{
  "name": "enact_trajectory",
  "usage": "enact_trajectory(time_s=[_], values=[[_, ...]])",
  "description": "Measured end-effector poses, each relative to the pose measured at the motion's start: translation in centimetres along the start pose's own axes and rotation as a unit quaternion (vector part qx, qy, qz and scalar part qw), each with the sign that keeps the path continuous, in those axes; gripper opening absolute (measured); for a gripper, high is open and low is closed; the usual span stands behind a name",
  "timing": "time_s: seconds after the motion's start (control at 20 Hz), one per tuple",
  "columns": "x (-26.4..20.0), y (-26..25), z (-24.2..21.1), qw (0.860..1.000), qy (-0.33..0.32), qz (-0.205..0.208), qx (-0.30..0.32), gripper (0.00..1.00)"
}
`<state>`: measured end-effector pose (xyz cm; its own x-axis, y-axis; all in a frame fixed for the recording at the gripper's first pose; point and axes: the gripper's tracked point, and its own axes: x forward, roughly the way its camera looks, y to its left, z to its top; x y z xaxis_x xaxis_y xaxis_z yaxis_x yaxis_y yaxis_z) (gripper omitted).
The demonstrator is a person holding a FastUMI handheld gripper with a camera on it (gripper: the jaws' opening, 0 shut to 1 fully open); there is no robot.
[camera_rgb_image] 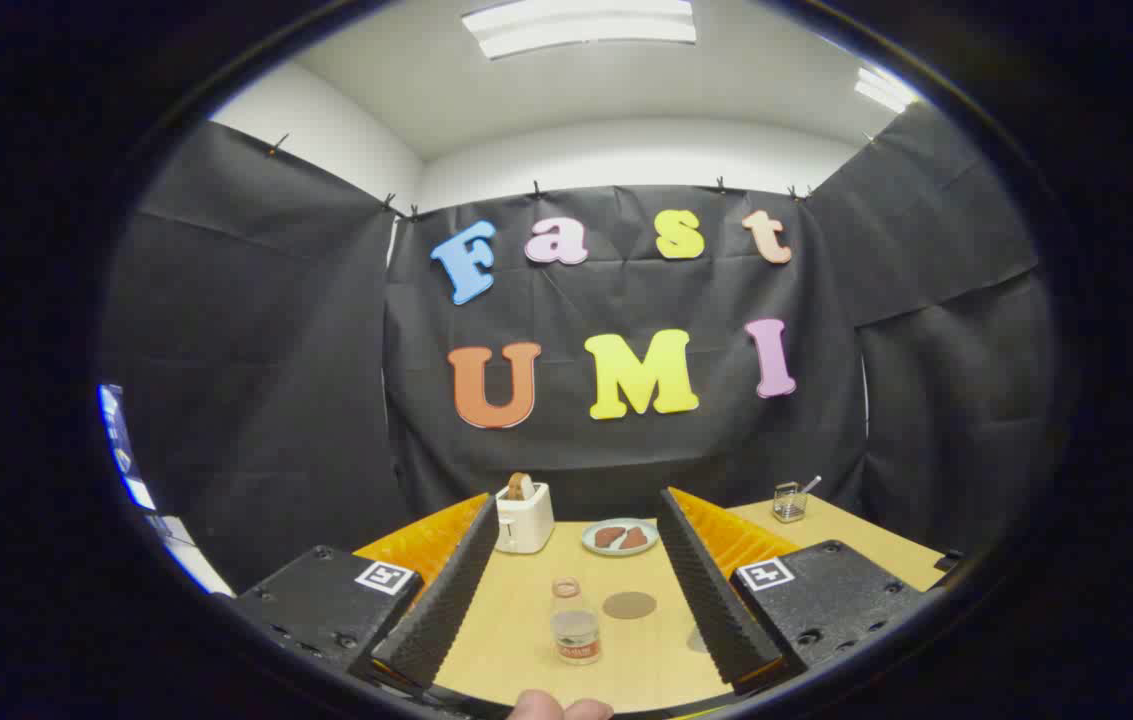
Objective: Take the bottle from table, then pour the juice into the cup, finally place the bottle on the coaster
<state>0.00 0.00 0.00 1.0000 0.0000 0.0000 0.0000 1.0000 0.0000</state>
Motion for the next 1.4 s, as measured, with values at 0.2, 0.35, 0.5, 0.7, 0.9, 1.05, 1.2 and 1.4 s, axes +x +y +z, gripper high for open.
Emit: enact_trajectory(time_s=[0.2, 0.35, 0.5, 0.7, 0.9, 1.05, 1.2, 1.4], values=[[-0.13, 0.74, -0.13, 1.000, 0.003, 0.008, -0.003, 1.00], [-0.44, 1.07, -0.17, 1.000, 0.003, 0.012, -0.004, 1.00], [-0.45, 1.06, -0.10, 1.000, 0.005, 0.013, -0.001, 1.00], [-0.30, 0.47, -0.06, 1.000, 0.003, 0.007, -0.002, 1.00], [-0.36, 0.32, -0.08, 1.000, 0.002, 0.007, 0.002, 1.00], [-0.30, 0.56, -0.04, 1.000, 0.000, 0.010, 0.001, 1.00], [-0.43, 0.55, 0.08, 1.000, 0.001, 0.009, -0.005, 1.00], [-0.46, 0.68, -0.71, 1.000, 0.012, 0.008, -0.007, 1.00]])
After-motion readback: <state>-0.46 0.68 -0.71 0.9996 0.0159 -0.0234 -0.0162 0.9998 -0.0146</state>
